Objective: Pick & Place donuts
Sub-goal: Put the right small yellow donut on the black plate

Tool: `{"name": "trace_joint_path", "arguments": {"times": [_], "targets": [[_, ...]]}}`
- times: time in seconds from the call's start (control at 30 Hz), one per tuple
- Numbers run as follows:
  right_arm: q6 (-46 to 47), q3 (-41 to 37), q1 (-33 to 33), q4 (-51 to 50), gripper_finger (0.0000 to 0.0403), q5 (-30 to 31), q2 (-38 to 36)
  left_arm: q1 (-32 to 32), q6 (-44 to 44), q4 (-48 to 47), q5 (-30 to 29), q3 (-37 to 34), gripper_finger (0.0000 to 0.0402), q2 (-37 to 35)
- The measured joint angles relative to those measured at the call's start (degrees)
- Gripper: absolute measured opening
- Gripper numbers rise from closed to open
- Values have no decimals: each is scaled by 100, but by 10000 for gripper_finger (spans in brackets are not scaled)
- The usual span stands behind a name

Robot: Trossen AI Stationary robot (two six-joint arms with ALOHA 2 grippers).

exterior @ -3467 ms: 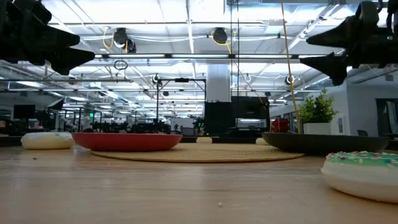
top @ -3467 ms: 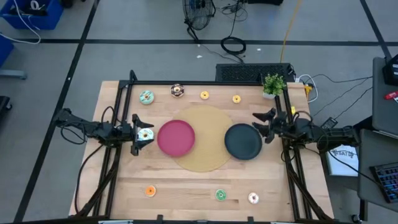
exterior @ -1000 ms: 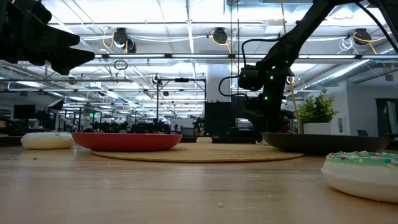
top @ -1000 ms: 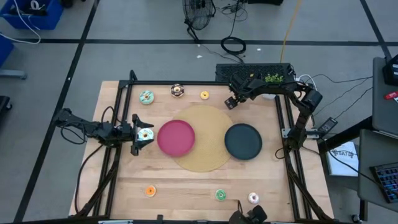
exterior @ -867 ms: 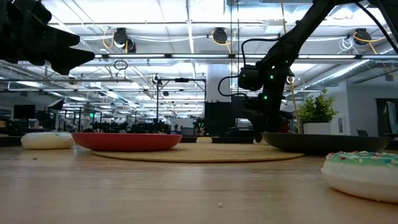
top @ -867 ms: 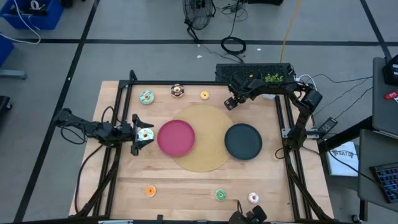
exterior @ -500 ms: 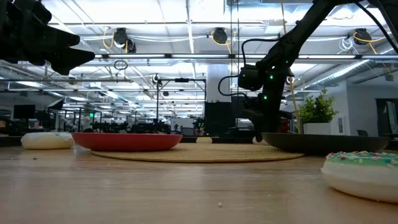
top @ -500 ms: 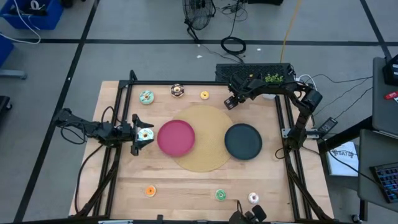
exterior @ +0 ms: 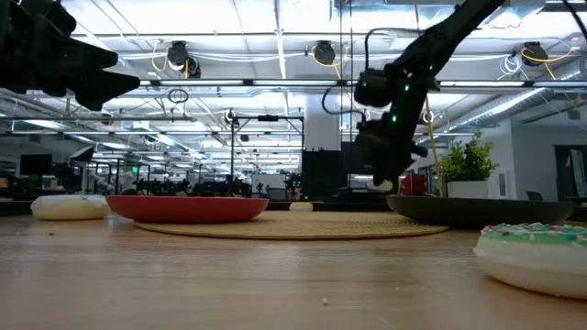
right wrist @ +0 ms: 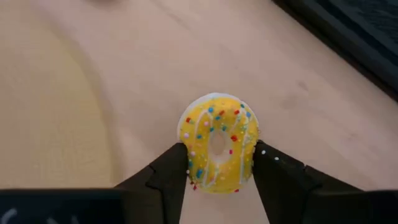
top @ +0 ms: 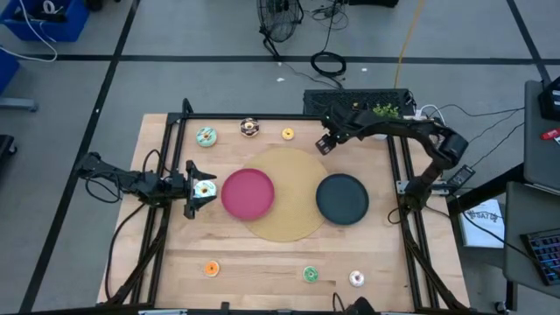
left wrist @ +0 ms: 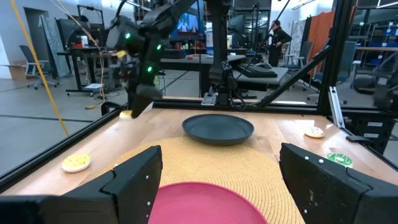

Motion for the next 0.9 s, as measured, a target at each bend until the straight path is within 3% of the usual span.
{"name": "trace_joint_path", "arguments": {"times": [0.53, 0.9], "targets": [[685, -38, 1821, -1761, 156, -77, -1494, 1, 0, 0, 0, -1, 319, -2], [1346, -1123, 2680, -1743, 155, -77, -2134, 2, -2, 0, 0, 0, 319, -2]]}}
